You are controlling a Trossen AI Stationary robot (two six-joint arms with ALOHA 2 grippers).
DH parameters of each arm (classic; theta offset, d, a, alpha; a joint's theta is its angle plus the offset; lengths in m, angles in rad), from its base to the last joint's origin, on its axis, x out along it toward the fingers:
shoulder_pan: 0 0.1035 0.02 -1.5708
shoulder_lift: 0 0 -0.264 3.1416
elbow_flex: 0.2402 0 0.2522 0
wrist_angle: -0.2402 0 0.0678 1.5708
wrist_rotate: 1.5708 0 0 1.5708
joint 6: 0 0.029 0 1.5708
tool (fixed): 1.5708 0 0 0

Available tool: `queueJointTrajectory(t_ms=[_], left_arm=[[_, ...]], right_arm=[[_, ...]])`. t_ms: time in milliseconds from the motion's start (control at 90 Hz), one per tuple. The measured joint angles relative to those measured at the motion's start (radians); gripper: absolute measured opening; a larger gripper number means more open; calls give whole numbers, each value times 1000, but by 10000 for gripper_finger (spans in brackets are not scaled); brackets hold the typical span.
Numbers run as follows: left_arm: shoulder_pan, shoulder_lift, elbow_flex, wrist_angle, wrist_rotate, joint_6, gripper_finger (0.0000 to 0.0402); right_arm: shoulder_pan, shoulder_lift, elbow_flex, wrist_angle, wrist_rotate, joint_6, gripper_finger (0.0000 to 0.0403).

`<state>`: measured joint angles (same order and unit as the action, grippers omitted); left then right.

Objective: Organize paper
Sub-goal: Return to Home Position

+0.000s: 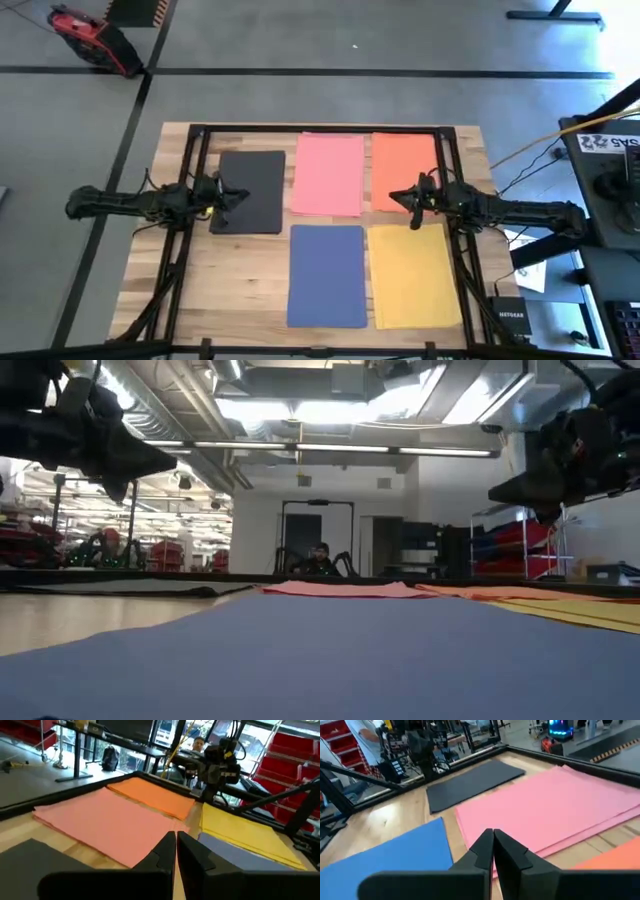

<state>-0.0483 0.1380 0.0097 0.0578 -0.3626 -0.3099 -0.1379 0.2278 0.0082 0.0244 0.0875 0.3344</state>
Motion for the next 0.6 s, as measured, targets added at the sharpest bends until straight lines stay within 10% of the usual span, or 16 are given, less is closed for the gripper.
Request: queueJointTrajectory(t_ms=[600], left_arm=[[1, -83, 0, 8, -123, 55, 0]], right_arm=[[0, -64, 0, 20, 132, -104, 0]])
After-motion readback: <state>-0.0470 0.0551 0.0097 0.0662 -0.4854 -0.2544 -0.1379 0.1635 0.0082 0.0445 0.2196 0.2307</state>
